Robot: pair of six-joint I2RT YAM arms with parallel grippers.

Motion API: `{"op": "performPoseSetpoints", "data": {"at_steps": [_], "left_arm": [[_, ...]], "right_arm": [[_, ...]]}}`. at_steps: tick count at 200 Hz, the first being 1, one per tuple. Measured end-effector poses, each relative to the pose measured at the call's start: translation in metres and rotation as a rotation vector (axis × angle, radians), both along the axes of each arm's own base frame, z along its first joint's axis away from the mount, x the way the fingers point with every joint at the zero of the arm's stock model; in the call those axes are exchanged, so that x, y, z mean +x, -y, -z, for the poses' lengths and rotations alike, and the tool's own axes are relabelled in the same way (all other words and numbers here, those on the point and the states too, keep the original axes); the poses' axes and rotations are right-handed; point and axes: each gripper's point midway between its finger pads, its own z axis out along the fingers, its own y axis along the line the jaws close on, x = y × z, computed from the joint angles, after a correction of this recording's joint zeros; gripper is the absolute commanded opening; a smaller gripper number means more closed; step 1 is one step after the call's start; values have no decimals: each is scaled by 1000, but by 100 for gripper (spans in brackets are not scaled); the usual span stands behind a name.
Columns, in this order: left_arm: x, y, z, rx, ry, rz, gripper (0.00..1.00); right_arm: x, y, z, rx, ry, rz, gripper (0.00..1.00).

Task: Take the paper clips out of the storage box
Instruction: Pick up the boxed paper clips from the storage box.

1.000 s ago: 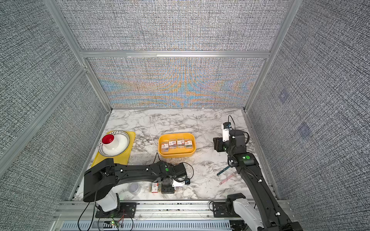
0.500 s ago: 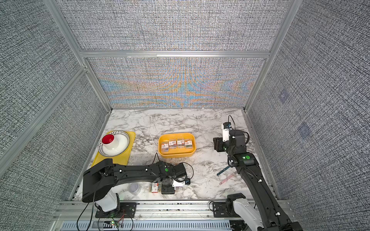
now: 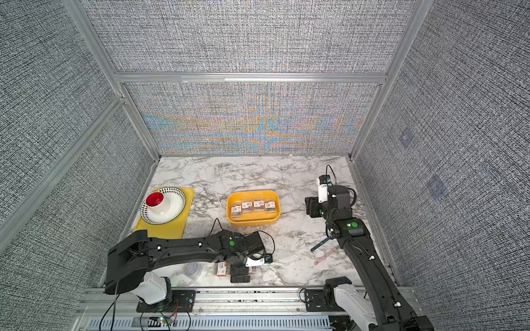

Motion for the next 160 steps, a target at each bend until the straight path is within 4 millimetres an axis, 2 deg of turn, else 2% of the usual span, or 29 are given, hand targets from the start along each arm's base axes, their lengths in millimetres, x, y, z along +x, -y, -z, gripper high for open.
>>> {"op": "performPoseSetpoints", "data": {"at_steps": [15, 30, 61, 80, 96, 122, 141, 160], "left_arm": [[3, 3, -16, -37, 24, -3, 100], [10, 4, -40, -88, 79, -13, 100], [37, -3, -108, -239, 260, -85, 100], [61, -22, -151, -349, 382, -189, 100], [87, -45, -178, -425, 466, -319, 100], [130, -93, -188, -443, 572, -572, 96], [156, -130, -182, -412, 619, -764, 94], [169, -158, -174, -391, 636, -915, 93]], "right_arm": [[2, 0, -5, 1, 9, 0, 67], [5, -1, -11, 3, 18, -1, 67], [13, -4, -26, 24, 28, 9, 65], [20, -9, -31, 49, 9, 30, 62], [28, -21, -32, 74, -28, 35, 60], [39, -59, -26, 99, -133, 9, 60], [43, -105, -17, 83, -210, -59, 60], [43, -149, -4, 51, -277, -131, 60]]}}
